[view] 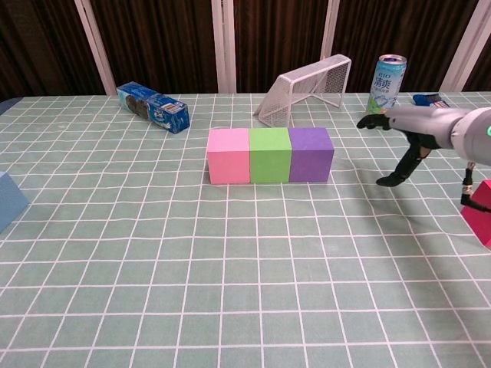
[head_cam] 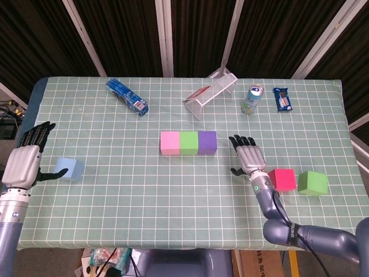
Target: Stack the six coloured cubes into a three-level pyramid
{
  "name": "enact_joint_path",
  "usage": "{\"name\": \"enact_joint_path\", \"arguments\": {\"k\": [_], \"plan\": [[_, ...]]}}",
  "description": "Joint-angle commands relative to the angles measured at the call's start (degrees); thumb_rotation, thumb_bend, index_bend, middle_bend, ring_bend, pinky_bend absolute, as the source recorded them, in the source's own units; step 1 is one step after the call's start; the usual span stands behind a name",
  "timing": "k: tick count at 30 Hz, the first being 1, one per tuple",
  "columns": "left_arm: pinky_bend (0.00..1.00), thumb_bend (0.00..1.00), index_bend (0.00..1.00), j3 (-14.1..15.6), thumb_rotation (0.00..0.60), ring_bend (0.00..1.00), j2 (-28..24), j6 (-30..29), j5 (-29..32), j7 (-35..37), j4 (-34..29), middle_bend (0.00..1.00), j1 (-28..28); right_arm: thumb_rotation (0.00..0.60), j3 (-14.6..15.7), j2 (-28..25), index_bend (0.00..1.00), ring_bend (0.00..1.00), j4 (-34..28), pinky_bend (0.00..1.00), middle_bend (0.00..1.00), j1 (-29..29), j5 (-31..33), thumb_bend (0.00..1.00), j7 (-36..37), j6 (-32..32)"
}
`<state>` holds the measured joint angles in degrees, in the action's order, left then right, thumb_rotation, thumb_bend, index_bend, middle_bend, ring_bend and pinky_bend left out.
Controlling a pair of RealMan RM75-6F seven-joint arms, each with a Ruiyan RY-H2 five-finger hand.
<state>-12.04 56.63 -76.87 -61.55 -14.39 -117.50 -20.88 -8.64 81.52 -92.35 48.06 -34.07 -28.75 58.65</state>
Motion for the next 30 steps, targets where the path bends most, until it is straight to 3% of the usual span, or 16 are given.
{"name": "enact_joint_path", "arguments": {"k": [1, 9, 15, 23, 30], "plan": [[0.05, 0.08, 0.0, 0.1, 0.6, 0.0, -0.1, -0.1, -0.3, -0.1, -0.2, 0.02, 0.1, 0.6, 0.3, -3.4, 0.0, 0.0, -3.5, 0.0, 0.01, -2.3, -2.2, 0.3, 1.8, 2.0], [0.05, 0.08, 0.0, 0.4, 0.6, 0.0, 0.0, -0.5, -1.3, -0.5, -1.1, 0.02, 0.2, 0.6, 3.0, -11.1, 0.0, 0.0, -12.8, 0.0, 0.0, -7.6, -7.3, 0.3, 5.2, 4.3], [0.05, 0.08, 0.0, 0.6, 0.6, 0.0, 0.2, -0.5, -2.0, -0.9, -1.5, 0.02, 0.1, 0.6, 6.6, -15.4, 0.0, 0.0, -15.9, 0.0, 0.0, -10.8, -12.4, 0.3, 5.8, 5.0], [0.05, 0.08, 0.0, 1.0, 0.6, 0.0, 0.7, -0.3, -2.8, -1.8, -2.0, 0.02, -0.1, 0.6, 9.8, -17.5, 0.0, 0.0, -14.2, 0.0, 0.0, -13.3, -15.1, 0.3, 7.3, 2.6], [0.05, 0.08, 0.0, 1.1, 0.6, 0.0, 1.0, -0.9, -3.3, -2.6, -2.6, 0.02, -0.1, 0.6, 10.6, -16.2, 0.0, 0.0, -9.5, 0.0, 0.0, -13.2, -13.4, 0.3, 7.1, -1.3]]}}
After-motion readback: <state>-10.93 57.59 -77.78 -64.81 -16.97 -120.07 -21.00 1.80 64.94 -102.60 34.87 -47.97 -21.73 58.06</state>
